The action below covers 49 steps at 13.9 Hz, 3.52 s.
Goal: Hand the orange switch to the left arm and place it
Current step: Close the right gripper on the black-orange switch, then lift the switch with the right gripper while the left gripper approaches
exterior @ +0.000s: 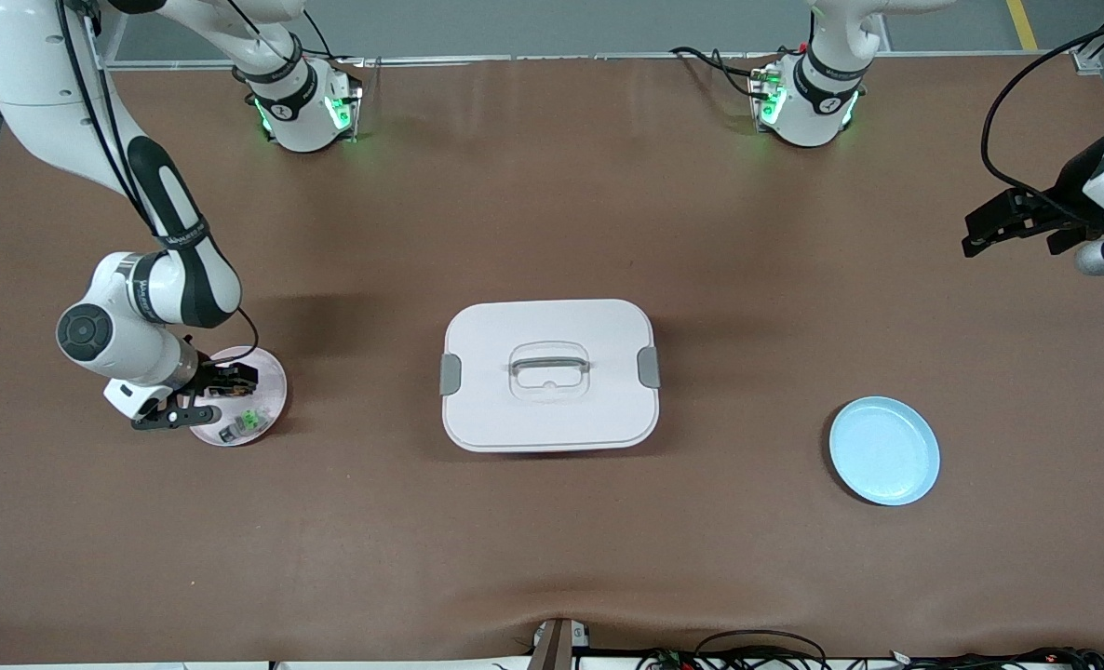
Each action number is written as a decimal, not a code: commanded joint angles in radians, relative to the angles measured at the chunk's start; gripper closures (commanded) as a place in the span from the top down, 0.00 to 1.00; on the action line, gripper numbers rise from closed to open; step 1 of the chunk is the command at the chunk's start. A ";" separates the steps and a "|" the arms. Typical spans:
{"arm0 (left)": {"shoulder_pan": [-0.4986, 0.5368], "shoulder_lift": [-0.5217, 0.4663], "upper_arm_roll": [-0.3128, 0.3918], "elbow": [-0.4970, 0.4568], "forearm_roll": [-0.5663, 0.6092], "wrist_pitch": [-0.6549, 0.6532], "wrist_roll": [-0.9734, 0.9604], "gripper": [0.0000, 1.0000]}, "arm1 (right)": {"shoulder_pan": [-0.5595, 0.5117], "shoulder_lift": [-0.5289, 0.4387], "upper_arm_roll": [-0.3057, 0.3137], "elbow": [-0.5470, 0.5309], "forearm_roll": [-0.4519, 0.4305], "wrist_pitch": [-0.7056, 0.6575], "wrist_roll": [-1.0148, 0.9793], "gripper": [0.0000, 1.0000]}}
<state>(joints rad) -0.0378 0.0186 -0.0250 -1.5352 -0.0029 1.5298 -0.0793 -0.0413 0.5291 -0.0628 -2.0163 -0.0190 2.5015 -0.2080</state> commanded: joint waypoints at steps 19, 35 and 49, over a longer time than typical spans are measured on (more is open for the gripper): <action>0.004 0.003 -0.001 0.017 -0.006 -0.014 0.018 1.00 | -0.023 -0.023 0.009 0.129 0.213 -0.318 -0.001 0.00; -0.001 -0.011 -0.039 0.073 -0.521 -0.027 -0.108 1.00 | 0.138 -0.043 0.018 0.617 0.685 -0.921 1.029 0.00; -0.050 0.118 -0.266 0.058 -0.615 0.389 -0.328 1.00 | 0.530 -0.023 0.018 0.785 0.711 -0.695 1.852 0.00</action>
<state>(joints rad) -0.0698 0.1316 -0.2877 -1.4763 -0.6074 1.8638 -0.3552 0.4550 0.4878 -0.0342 -1.2632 0.6653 1.7756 1.5765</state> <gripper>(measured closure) 0.000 0.273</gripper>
